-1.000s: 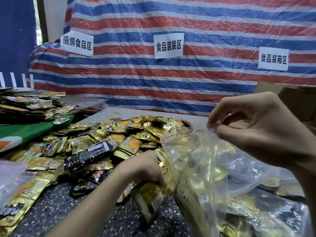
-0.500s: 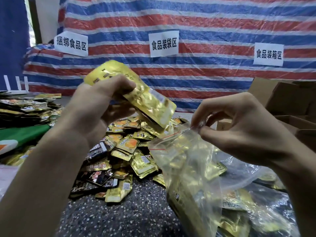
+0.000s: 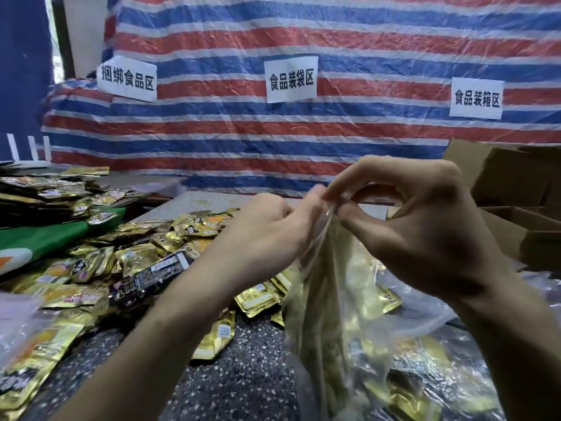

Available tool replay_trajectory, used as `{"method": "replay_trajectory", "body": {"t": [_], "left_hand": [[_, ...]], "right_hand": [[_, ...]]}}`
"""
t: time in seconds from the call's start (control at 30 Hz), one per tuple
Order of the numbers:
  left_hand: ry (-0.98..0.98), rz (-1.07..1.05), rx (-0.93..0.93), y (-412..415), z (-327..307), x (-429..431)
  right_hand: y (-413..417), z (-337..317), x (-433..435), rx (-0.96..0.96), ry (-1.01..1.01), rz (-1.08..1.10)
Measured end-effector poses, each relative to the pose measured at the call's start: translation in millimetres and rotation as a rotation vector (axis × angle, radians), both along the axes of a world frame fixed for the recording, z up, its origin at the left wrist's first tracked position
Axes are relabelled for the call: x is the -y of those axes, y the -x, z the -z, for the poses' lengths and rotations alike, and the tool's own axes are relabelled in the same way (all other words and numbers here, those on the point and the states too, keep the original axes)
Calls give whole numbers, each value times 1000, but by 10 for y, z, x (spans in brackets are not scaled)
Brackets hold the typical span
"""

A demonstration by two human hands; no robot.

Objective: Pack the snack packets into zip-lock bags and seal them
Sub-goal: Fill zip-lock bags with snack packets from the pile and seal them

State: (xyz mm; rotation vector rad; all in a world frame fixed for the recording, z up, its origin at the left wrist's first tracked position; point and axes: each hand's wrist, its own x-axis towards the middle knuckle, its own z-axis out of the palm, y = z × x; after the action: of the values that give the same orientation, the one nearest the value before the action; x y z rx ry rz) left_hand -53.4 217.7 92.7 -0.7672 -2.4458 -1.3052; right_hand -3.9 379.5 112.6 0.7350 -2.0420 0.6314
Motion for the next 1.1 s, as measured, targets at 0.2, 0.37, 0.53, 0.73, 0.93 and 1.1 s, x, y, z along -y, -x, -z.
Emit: {"method": "replay_trajectory", "body": {"t": [0.2,0.37,0.53,0.73,0.93,1.1], "left_hand": [[349,341,34,0,-143,328],[436,372,-94,1,-219,517],[348,237,-129,71,-239,633],[385,147,-151,82,-221,621],[472,110,-150,27,-244,611],[512,139,-72,-50,-287,647]], "right_hand": [[-12,-6,-22,16,-33,97],[-12,-10,7,42,-54,125],[-86,-57,-42,267,-177,136],[-67,-86,-162,601,-326,185],[-117,-144,-191,635,-307,136],[-134,-151,-240,667,-294,109]]}}
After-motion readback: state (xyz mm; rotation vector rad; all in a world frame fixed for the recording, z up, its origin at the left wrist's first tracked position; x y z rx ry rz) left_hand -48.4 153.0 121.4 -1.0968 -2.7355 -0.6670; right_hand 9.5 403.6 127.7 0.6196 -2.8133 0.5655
